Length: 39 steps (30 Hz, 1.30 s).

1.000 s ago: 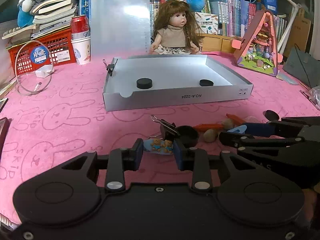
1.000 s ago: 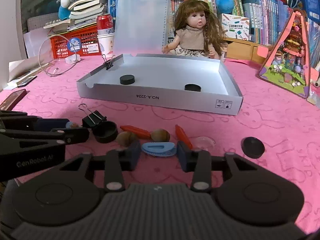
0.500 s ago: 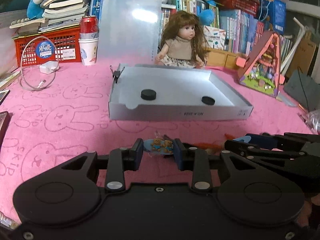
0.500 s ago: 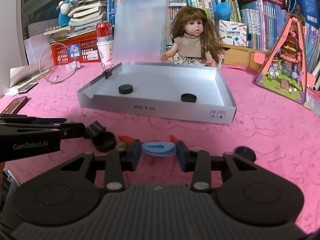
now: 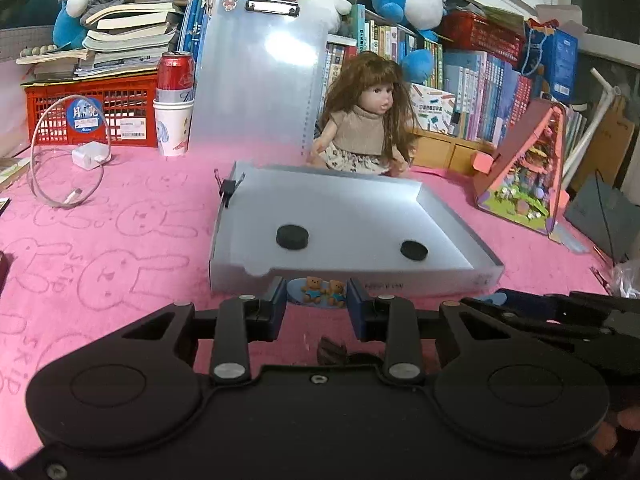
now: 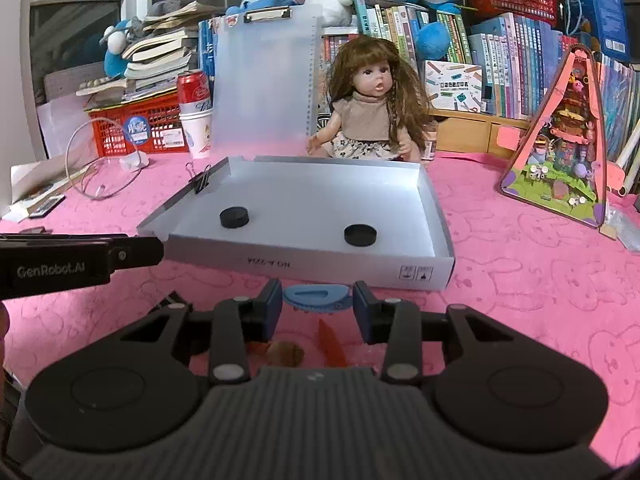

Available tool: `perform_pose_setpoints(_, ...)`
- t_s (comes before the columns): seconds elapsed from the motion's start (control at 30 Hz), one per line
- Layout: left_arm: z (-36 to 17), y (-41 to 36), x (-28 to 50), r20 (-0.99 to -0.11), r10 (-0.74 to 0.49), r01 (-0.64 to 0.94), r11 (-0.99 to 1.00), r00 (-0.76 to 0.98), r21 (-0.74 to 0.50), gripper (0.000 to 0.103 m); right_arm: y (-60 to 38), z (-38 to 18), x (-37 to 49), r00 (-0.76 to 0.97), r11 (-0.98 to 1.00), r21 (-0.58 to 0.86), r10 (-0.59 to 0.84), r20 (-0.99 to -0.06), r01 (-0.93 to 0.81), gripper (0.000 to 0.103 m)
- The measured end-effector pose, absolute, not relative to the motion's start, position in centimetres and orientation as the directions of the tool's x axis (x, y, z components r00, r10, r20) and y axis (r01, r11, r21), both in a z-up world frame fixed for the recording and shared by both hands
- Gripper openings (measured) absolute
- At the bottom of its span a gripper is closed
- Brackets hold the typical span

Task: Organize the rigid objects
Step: 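Carry both blue pieces into the tray and open both grippers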

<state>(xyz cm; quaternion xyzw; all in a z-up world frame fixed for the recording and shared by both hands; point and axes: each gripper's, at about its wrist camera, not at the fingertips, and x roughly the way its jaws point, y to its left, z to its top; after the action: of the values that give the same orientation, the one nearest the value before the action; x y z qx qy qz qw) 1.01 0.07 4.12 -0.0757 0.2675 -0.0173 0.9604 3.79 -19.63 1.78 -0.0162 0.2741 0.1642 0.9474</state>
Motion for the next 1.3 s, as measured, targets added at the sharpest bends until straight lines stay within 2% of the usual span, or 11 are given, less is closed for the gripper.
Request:
perform_pose_setpoints(0.57,5.3,1.6,9.9,-0.551,-0.13,-0.012,0.969,0.824,-0.246,0.031,-20.5,2.8,11.0,0.769,0.95,0.153,0.309,-0.559,-0.271,0.043)
perform_pose_setpoints(0.83,4.6,3.0,17.6,-0.65,-0.151,-0.053,0.958,0.745,-0.283,0.031,-20.6,2.9,18.3,0.682,0.948,0.208,0.317,-0.659,-0.24,0.043)
perform_pose_setpoints(1.0,3.5,3.1,21.7,-0.704,-0.118,-0.088,0.964,0.701,-0.249,0.031,-19.6,2.1,22.5,0.615,0.954,0.2,0.298,-0.73,-0.224,0.043)
perform_pose_setpoints(1.3,1.7,2.6,23.5,-0.739,-0.091,-0.106,0.971,0.668,-0.215,0.031,-17.8,0.4,24.8,0.597,0.966,0.127,0.24,-0.765,-0.226,0.044)
